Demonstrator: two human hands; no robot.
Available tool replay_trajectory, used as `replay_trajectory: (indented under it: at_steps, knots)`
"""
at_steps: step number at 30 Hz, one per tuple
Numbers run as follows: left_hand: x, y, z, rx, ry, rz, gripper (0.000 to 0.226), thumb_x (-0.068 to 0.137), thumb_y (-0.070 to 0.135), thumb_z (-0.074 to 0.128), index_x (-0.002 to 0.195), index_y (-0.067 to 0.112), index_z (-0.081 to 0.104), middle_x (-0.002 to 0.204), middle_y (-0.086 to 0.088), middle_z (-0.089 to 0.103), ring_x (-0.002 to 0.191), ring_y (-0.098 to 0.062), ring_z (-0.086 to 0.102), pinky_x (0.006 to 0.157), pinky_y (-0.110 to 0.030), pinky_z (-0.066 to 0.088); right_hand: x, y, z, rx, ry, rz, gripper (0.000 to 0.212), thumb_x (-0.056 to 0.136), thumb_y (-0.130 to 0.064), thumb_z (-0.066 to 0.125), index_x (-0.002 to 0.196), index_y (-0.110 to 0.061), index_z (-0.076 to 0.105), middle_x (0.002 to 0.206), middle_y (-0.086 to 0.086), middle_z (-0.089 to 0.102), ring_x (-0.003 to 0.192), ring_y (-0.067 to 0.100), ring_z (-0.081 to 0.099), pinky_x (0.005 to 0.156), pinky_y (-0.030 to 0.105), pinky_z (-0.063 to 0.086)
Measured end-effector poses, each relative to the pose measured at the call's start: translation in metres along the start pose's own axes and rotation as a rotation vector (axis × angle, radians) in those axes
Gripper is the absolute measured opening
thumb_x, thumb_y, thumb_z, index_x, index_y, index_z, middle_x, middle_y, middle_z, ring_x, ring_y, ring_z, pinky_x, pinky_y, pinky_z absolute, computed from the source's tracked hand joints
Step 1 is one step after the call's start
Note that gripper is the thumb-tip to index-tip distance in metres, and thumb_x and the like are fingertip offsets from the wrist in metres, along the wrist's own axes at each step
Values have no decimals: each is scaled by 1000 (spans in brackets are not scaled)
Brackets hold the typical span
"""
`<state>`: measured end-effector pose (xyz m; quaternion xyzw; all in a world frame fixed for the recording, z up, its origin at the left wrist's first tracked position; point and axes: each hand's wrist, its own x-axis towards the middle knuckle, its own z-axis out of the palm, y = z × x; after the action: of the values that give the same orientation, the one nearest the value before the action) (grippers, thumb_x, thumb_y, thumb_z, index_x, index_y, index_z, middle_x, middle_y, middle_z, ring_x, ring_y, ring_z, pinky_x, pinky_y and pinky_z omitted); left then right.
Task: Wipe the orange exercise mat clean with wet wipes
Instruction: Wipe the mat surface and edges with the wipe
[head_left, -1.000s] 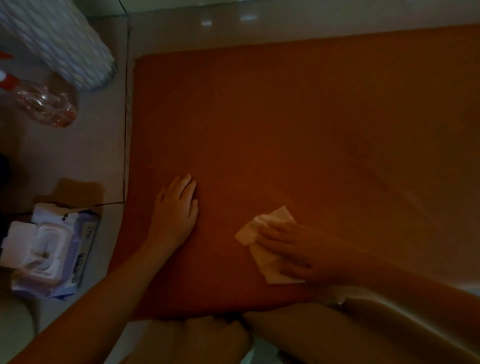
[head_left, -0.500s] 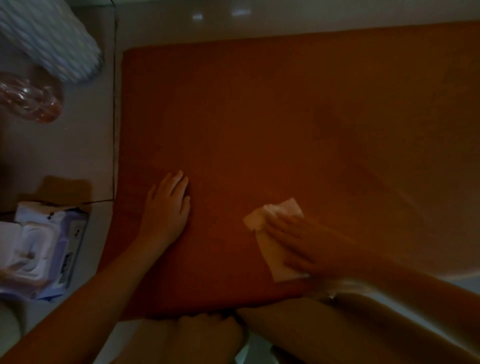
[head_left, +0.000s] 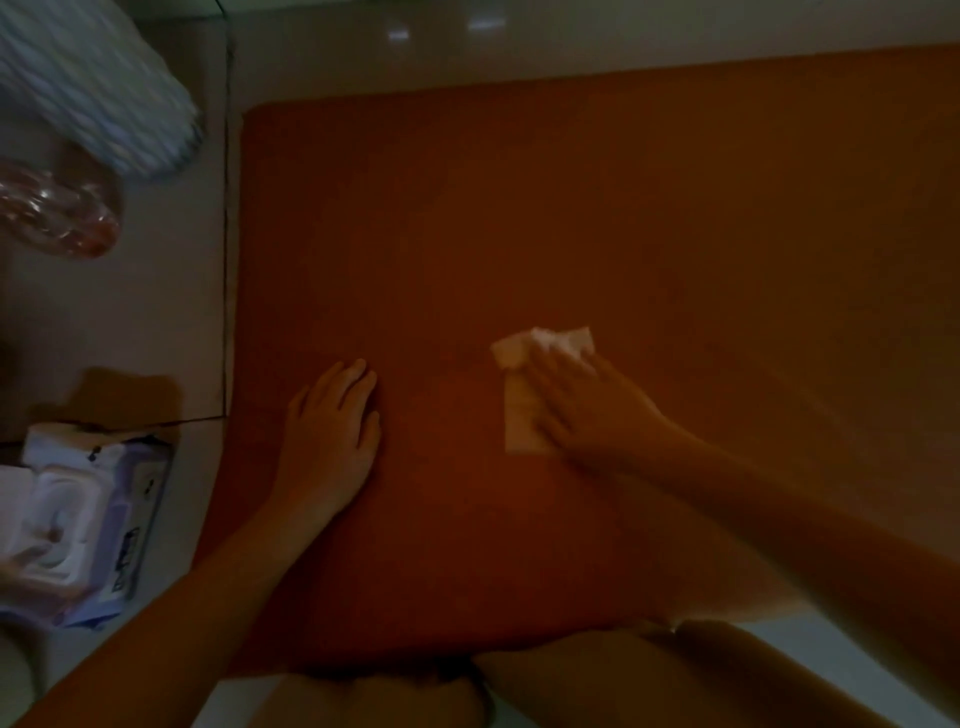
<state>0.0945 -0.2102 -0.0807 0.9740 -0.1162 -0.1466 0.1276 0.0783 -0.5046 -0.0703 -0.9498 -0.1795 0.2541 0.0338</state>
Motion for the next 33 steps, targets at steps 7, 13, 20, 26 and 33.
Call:
replay_trajectory:
  at_steps: [7,13,20,26,33]
  knots:
    - [5,0,-5,-7,16,-3,55,92,39,31,133,11,53,142,-5,47,134,-23,36,107,-47,29,25,-40,-5,134,30,-37,61,101,-47,14,152,-22,-11,153,0,-28,140,20,-23,115,44,18]
    - [25,-3,-10,-27,-14,-4,53,100,34,42,148,15,32,158,-1,21,146,-19,14,118,-43,13,61,25,-7,21,29,-138,74,86,-64,-12,145,-21,-18,153,3,-25,145,23,-17,120,48,6]
    - [68,-9,-18,59,-94,-99,66,99,50,30,154,25,3,160,8,-13,146,-14,-17,118,-41,-8,108,-7,-16,40,130,-60,67,99,-51,12,150,-20,-17,156,7,-24,142,28,-24,118,51,-4]
    - [87,-20,-25,104,-97,-79,85,81,71,10,153,27,14,162,6,3,148,-18,-4,119,-45,3,143,45,-37,-127,110,-303,68,97,-55,9,149,-19,-15,156,5,-22,144,24,-19,116,43,-13]
    - [107,-28,-35,107,-67,-70,80,88,68,30,153,22,19,161,3,8,147,-22,5,117,-46,11,200,3,-59,17,211,-31,64,99,-50,13,150,-21,-15,157,7,-19,143,30,-20,118,51,-8]
